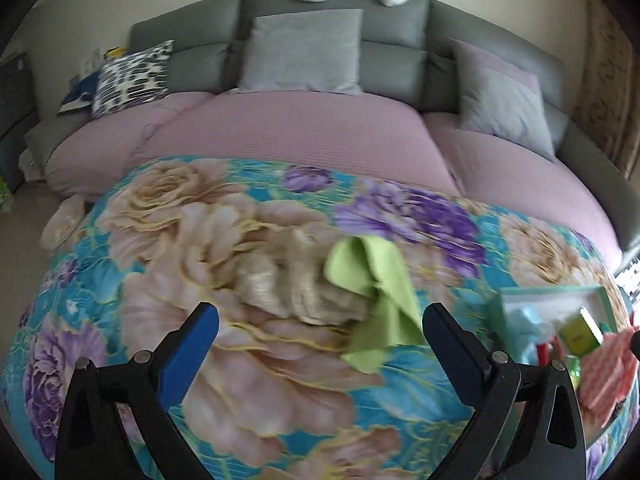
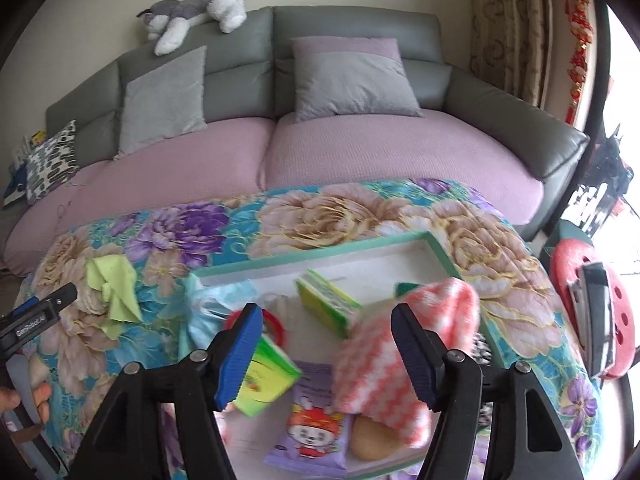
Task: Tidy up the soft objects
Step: 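Carry the green box and zigzag towel into the tray and open both tools, then move both tools back and grasp the lime-green cloth with the right tool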
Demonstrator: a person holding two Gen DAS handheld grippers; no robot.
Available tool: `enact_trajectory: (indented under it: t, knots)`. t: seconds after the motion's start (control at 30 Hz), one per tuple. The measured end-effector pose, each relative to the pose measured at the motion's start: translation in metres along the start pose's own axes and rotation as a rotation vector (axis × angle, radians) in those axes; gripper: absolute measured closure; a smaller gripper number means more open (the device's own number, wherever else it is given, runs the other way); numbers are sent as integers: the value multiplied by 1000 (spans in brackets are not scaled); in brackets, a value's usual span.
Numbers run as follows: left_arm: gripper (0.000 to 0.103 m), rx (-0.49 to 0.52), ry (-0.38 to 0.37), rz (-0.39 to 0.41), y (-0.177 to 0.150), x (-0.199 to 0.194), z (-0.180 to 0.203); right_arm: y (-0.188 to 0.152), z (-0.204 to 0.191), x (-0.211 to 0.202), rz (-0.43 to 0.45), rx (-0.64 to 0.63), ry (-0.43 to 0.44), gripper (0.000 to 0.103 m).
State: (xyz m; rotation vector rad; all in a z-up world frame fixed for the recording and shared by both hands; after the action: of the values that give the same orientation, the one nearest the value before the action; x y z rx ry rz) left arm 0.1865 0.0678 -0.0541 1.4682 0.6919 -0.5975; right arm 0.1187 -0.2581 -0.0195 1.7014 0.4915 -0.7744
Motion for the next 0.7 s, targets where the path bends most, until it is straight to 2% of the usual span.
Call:
enact_trajectory:
  t: [0.2,0.33,0.43,0.53,0.7]
  knots:
    - [1,-91,-9,-23,-1,20,-41,6,-84,5,8,-74,131,32]
    - [1,-117,-37,-55,-5,35,-49,1,-143,17,-11,-134,217,32]
    - [1,-135,-45,-82,-10,47,-52,-7,-177,31,-36,-174,249,32]
    - [1,-150,-66,-92,-11,57,-53,-15,-197,48,-75,-181,279,32]
    - [1,-147,-82,-100,-10,71,-50,-23,-210,75,-120,-192,278,32]
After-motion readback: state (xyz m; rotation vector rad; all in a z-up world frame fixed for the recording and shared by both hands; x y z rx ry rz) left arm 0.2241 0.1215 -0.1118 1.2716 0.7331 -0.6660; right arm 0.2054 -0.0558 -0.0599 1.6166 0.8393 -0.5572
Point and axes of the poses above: each gripper's, at about its wrist camera, not at the fingertips, and x roughly the way its jaws point, z to its right, y to its top, the point moved 10 cm from there along x, roughly the way its jaws point, and after that the axes turned 6 degrees about x, right-handed, at the moved point
